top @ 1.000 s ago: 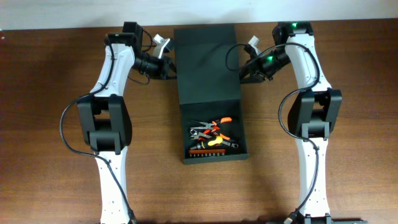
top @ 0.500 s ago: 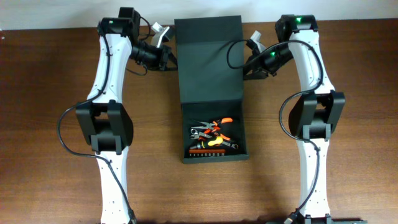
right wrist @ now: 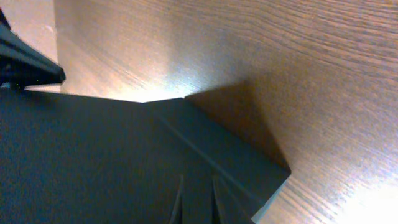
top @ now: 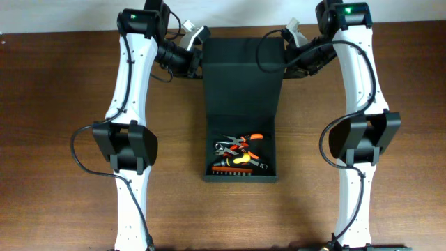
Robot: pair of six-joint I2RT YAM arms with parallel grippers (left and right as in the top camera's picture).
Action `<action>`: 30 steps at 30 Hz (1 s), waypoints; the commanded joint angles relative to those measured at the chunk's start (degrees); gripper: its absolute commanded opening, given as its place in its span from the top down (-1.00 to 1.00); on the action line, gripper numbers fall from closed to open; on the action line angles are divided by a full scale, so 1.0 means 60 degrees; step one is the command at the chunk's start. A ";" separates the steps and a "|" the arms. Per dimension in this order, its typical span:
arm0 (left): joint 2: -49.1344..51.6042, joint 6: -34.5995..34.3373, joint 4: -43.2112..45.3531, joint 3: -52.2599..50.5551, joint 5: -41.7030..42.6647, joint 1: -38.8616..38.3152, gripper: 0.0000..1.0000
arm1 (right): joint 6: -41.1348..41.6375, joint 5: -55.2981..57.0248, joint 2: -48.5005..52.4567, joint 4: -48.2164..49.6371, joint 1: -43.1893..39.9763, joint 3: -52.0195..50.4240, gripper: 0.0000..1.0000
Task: Pack container
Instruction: 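Swing the lid forward over the box with both grippers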
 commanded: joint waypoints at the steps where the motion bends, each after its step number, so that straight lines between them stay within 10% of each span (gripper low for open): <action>1: -0.0018 0.0262 -0.0284 0.0433 -0.0007 -0.0047 0.97 | 0.0619 0.0554 -0.0772 -0.0051 0.0131 0.0193 0.71; 30: -0.2674 -0.1253 -0.0284 0.0397 -0.2524 -0.1945 0.96 | 0.0933 0.2721 -0.4656 -0.0051 0.0568 -0.3985 0.62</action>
